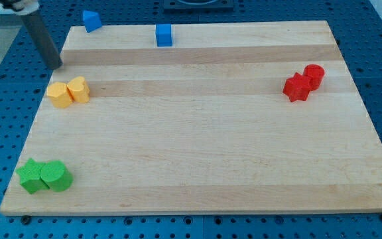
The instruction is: Slide the blue triangle slightly right
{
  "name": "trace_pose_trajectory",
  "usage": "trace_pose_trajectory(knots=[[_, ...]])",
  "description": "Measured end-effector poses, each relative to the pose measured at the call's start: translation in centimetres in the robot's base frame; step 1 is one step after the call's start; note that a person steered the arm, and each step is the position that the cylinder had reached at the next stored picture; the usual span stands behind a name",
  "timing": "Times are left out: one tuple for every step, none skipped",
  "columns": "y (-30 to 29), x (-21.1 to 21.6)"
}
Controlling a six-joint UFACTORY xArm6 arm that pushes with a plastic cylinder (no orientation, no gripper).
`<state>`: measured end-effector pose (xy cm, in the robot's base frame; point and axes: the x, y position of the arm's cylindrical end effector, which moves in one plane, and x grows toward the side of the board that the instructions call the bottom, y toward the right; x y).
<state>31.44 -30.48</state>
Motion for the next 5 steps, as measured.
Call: trace_pose_trajectory(knots=[[0.0, -5.3], [0.1, -11.9], [3.4, -12.0], [14.8, -2.2], [17.7, 5.0]])
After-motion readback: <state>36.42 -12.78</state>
